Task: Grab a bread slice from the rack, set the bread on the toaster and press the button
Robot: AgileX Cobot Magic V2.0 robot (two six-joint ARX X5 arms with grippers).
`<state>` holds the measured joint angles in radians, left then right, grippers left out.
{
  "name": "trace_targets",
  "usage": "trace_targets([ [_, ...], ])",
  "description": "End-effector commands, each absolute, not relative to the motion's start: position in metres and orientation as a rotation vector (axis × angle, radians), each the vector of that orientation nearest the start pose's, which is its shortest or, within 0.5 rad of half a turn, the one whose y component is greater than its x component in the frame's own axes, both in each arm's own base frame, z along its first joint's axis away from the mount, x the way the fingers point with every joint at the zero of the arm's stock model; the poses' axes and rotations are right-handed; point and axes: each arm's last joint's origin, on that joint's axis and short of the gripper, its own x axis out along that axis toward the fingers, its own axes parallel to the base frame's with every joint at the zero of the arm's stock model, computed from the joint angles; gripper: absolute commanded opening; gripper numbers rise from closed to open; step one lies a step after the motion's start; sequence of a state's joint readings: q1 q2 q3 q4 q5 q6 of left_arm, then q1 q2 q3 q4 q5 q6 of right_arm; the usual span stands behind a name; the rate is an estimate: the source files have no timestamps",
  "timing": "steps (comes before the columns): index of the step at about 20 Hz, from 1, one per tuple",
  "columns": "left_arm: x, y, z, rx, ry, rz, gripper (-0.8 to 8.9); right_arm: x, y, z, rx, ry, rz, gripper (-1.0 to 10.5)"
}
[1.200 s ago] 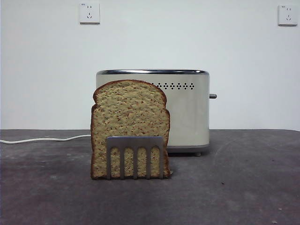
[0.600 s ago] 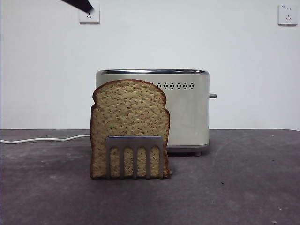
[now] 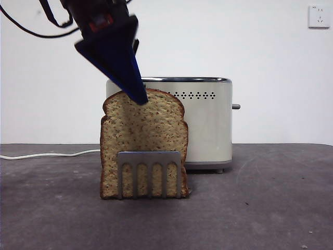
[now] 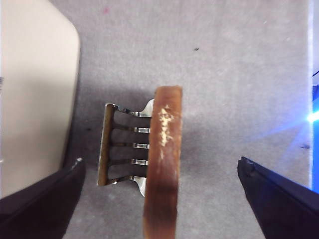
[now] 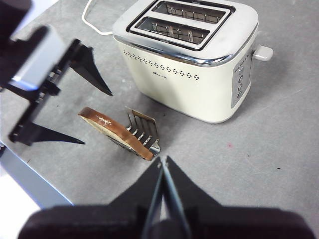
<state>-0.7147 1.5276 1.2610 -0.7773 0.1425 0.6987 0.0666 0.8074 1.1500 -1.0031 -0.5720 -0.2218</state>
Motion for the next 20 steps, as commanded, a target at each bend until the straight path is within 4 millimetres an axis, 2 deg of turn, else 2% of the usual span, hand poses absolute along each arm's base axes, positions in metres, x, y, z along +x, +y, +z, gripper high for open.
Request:
trace_targets([
  [1,0.233,-0.209,0.271,0.923,0.738,-1.122,3.86,0.119,0.024,0.377,-0.047,0.576,0.685,-0.1],
  [3,0.232,-0.211,0.271,0.924,0.735,-1.130,1.78,0.119,0.024,0.377,-0.047,0.576,0.685,-0.1],
  [4,0.231,-0.212,0.271,0.926,0.734,-1.136,1.09,0.119,0.024,0.377,-0.047,0.576,0.685,-0.1],
  [7,0.228,-0.215,0.271,0.932,0.733,-1.148,-0.06,0.119,0.024,0.377,-0.047,0.576,0.685,-0.1],
  [15,0.225,-0.216,0.274,0.946,0.727,-1.138,-0.09,0.119,0.024,0.377,-0.047,0.576,0.685,-0.1],
  [17,0.226,-0.215,0.281,0.960,0.720,-1.111,-0.09,0.119,0.024,0.377,-0.047,0.576,0.685,-0.1],
  [20,0.228,-0.216,0.302,0.959,0.694,-1.097,-0.09,0.119,0.024,0.377,-0.047,0.576,0.685,-0.1],
])
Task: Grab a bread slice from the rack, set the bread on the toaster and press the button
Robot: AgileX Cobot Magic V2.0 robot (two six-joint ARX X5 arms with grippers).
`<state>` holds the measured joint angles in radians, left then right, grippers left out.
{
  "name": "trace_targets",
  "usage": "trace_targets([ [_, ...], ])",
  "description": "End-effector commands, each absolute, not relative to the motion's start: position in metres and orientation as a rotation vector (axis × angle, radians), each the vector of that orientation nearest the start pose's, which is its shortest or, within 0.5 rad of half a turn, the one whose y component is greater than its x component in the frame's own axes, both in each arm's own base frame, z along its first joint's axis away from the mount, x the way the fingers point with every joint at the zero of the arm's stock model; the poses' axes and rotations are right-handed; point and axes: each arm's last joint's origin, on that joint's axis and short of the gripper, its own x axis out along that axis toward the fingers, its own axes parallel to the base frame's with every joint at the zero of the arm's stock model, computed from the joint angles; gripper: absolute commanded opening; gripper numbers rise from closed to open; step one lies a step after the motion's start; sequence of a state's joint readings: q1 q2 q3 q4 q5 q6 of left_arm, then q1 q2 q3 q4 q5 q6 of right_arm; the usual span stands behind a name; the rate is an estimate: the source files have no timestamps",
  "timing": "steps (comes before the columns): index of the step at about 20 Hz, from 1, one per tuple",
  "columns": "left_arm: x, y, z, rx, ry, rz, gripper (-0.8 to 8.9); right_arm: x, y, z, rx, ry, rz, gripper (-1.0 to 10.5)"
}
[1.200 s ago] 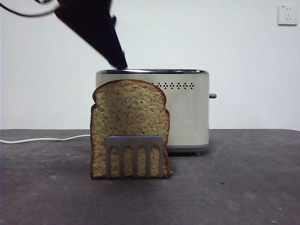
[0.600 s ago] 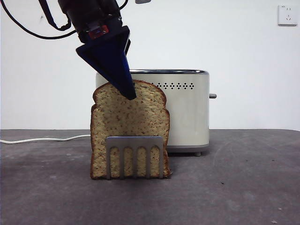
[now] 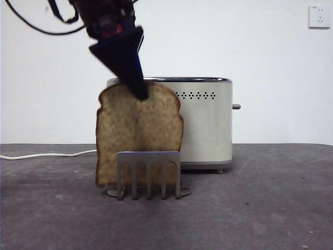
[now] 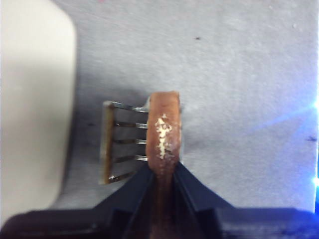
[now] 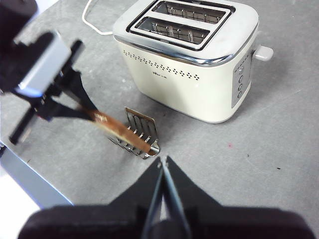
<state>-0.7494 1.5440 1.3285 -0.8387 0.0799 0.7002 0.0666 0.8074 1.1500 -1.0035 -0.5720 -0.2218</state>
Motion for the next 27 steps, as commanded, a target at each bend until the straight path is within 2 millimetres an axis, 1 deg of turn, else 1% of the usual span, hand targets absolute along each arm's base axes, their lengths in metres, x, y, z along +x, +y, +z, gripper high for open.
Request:
trace_targets([
  [1,0.228,-0.217,0.312,0.955,0.677,-1.094,-0.08,0.119,0.024,0.377,-0.047,0.576,0.685,-0.1],
  [4,0.227,-0.216,0.348,0.943,0.622,-1.079,-0.08,0.119,0.024,0.377,-0.047,0.576,0.685,-0.1],
  [7,0.225,-0.213,0.392,0.917,0.509,-1.049,-0.08,0.119,0.024,0.377,-0.047,0.576,0.685,-0.1],
  [9,0.223,-0.210,0.422,0.909,0.412,-0.984,-0.08,0.119,0.024,0.377,-0.047,0.576,0.685,-0.1],
  [10,0.223,-0.209,0.434,0.915,0.360,-0.938,-0.09,0.119,0.024,0.377,-0.047,0.576,0.685,-0.1],
  [12,0.225,-0.208,0.448,0.955,0.264,-0.873,-0.09,0.119,0.024,0.377,-0.047,0.576,0.685,-0.1],
  [14,0.229,-0.208,0.451,0.996,0.209,-0.855,-0.09,0.119,0.024,0.376,-0.047,0.577,0.685,-0.1],
  [16,0.236,-0.210,0.448,1.026,0.194,-0.855,-0.09,0.119,0.024,0.376,-0.044,0.585,0.685,-0.1],
  [23,0.275,-0.219,0.415,1.115,0.284,-0.860,-0.09,0.118,0.024,0.375,-0.040,0.603,0.686,-0.1],
  [27,0.287,-0.222,0.402,1.121,0.323,-0.874,-0.09,0.118,0.024,0.374,-0.039,0.605,0.686,-0.1],
])
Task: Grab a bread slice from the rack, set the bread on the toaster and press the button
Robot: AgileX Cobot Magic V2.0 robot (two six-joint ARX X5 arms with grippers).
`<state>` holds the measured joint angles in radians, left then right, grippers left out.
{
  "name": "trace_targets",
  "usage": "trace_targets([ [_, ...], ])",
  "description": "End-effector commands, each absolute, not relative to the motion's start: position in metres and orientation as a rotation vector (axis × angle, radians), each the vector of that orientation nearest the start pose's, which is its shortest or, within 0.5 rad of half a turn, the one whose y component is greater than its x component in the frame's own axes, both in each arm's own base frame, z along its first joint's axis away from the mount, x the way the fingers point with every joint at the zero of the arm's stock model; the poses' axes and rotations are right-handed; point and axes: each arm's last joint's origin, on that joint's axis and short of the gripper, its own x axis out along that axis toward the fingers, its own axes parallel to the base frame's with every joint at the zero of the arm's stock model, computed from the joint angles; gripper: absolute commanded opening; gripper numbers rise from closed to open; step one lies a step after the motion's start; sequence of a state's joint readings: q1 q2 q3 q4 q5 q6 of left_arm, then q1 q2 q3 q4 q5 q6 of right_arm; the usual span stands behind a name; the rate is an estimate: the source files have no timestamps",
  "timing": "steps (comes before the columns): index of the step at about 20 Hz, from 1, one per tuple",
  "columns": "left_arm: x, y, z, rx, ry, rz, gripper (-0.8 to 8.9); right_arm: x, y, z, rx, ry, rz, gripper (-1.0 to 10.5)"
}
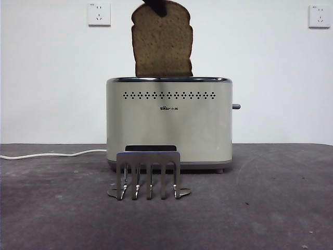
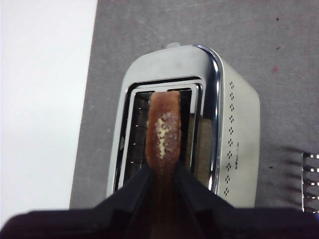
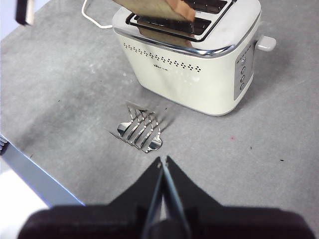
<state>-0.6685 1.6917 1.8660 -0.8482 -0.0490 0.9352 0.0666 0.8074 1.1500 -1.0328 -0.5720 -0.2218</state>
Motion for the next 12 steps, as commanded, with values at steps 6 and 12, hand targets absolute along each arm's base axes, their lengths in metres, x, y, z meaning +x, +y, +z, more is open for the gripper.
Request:
trace_targets([
  [6,0.300,-0.219,0.391,1.110,0.341,-0.935,-0.09,0.122,0.024,0.373,-0.035,0.619,0.687,-0.1],
  [12,0.324,-0.216,0.370,1.080,0.386,-0.957,0.00,0.126,0.024,0.372,-0.033,0.629,0.687,-0.1],
])
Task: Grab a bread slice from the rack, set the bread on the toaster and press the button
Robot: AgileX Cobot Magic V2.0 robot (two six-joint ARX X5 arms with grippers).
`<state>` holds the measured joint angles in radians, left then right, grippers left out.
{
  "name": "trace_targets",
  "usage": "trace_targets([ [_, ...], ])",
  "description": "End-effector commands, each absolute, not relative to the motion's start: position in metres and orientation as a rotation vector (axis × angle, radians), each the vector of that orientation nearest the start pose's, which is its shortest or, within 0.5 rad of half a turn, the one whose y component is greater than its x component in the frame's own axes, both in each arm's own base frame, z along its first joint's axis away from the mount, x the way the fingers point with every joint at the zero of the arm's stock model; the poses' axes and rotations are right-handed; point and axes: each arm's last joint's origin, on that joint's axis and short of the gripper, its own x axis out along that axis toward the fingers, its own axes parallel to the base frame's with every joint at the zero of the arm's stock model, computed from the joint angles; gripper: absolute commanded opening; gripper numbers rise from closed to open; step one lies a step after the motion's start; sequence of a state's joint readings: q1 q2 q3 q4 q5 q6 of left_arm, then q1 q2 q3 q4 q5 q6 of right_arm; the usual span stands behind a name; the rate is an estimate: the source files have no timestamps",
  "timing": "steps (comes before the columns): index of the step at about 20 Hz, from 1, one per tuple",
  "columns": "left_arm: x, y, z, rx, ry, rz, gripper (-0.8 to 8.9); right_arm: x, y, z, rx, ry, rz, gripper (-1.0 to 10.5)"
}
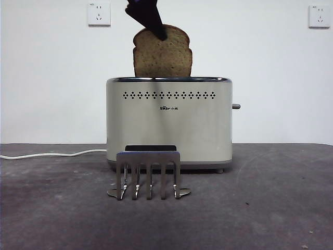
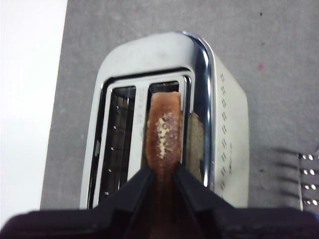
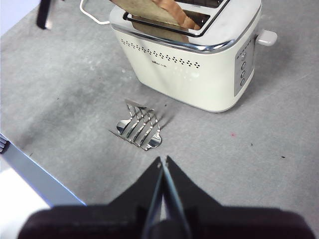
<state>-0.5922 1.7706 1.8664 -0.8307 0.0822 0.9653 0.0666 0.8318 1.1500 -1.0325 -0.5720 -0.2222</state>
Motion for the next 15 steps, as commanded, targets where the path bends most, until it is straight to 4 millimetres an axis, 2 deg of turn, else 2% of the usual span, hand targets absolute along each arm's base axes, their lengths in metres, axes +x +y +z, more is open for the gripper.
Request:
trace_targets([
  [1,0.328,-0.217,0.368,1.076,0.384,-0.950,0.02,0.127,0.024,0.372,-0.033,0.630,0.687,-0.1],
  [2,0.331,-0.217,0.366,1.072,0.380,-0.943,0.40,0.129,0.025,0.371,-0.032,0.632,0.687,-0.1],
  [5,0.338,-0.215,0.364,1.033,0.383,-0.915,3.32,0.139,0.025,0.370,-0.033,0.630,0.687,-0.1],
  [10,0.339,-0.216,0.366,0.965,0.395,-0.885,3.55,0.172,0.028,0.369,-0.016,0.578,0.674,-0.1],
  [15,0.333,-0.212,0.379,0.813,0.421,-0.809,3.55,0.221,0.031,0.360,0.062,0.531,0.645,-0.1],
])
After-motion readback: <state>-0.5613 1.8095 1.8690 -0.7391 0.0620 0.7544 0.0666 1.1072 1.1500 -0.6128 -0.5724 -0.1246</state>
